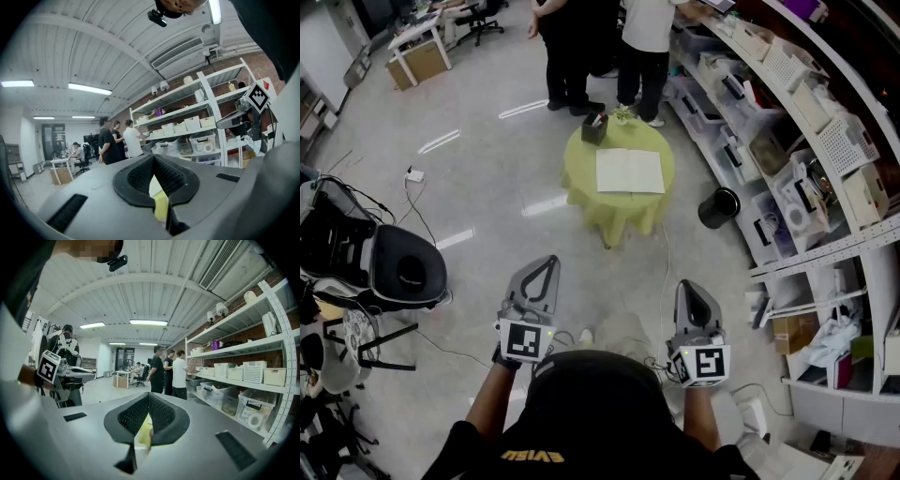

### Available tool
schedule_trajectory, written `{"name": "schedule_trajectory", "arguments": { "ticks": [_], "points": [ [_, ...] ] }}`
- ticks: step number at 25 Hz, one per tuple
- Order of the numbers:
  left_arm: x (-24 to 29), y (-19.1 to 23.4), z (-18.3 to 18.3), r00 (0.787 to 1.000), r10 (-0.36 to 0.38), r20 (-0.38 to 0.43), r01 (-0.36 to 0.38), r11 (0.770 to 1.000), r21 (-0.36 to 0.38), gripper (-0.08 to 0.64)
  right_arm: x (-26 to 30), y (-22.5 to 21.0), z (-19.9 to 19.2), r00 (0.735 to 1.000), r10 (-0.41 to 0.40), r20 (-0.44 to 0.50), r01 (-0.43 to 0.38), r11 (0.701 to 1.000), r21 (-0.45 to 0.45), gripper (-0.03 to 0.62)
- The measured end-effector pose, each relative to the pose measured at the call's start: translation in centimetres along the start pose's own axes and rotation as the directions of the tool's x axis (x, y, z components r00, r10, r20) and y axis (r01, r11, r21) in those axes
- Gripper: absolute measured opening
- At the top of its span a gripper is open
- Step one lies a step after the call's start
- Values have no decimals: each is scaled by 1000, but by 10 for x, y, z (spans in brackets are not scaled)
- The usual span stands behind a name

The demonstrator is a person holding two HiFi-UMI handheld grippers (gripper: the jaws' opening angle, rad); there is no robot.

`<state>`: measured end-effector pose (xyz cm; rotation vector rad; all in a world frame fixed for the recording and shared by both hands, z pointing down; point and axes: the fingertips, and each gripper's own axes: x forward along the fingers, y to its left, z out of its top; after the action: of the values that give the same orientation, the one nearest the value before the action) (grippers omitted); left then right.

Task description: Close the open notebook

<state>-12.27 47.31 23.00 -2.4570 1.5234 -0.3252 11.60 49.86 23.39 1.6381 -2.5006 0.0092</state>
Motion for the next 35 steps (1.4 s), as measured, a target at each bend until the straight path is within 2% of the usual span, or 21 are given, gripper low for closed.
{"name": "schedule_trajectory", "arguments": {
  "ticks": [12,22,27,35],
  "points": [
    [-21,-5,6,1000,25,12,-24,998,-58,17,-22,7,9,1000,-10,27,10,1000,-15,2],
    [-29,-13,7,1000,18,16,-17,999,-52,17,-34,5,5,999,-30,19,30,1000,-1,2],
    [-36,-10,15,997,53,52,-46,992,-114,17,-37,3,7,999,-28,19,28,1000,-1,2],
    [-37,-18,21,998,14,68,-8,996,-83,17,-37,5,9,1000,-13,23,13,1000,-10,2]
  ]
}}
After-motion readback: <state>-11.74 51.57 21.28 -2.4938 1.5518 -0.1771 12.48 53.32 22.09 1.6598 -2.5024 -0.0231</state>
